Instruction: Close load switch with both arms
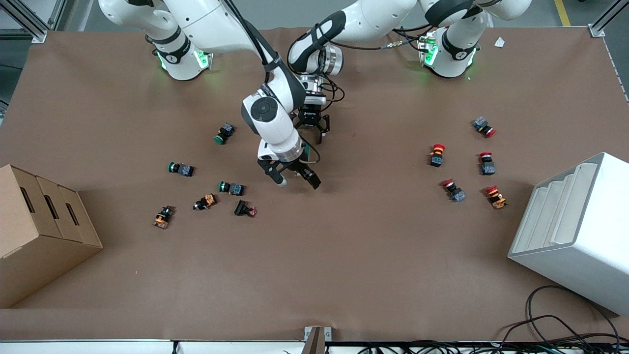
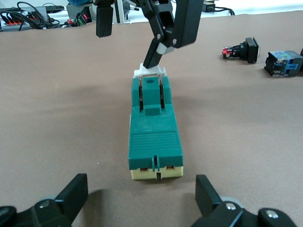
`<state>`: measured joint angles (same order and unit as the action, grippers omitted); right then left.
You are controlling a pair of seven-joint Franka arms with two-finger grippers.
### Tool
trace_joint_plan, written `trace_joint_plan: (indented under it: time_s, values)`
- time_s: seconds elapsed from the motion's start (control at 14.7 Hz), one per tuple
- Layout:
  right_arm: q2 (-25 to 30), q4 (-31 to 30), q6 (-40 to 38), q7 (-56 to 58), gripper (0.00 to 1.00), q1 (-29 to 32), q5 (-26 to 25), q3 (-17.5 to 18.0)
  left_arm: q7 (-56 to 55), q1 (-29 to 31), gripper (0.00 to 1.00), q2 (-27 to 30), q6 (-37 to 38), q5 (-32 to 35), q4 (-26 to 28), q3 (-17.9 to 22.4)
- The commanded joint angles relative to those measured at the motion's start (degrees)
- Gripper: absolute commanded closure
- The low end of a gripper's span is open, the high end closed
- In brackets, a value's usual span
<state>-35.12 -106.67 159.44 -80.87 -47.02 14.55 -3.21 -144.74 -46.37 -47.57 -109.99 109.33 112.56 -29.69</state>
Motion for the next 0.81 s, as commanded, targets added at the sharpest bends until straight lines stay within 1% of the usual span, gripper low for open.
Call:
trace_joint_plan:
  time_s: [0.0, 0.2, 0.48, 0.61, 0.75]
  values:
    - [-1.4, 1.6, 0.3, 0.4, 0.0, 0.5, 0.0, 0.7, 0.0, 0.8, 0.0, -1.0, -0.2, -0.1, -1.0, 0.2]
    - [-2.5, 1.6, 0.5, 0.4, 0.0, 0.4, -0.2, 0.6, 0.1, 0.8, 0.01, -1.0, -0.2, -0.1, -1.2, 0.2]
    - [-2.1, 2.5, -0.3, 0.7, 0.0, 0.8, -0.2, 0.5, 0.1, 0.8, 0.01, -0.9, -0.2, -0.1, -1.2, 0.2]
    - [-1.6, 3.1, -2.5, 2.0, 0.0, 2.6, -0.1, 0.5, 0.1, 1.1, 0.01, -1.0, -0.2, -0.1, -1.1, 0.2]
    - [0.9, 3.9, -8.1, 4.4, 0.0, 4.5, -0.1, 0.5, 0.1, 1.2, 0.01, -0.9, -0.2, -0.1, -1.1, 0.2]
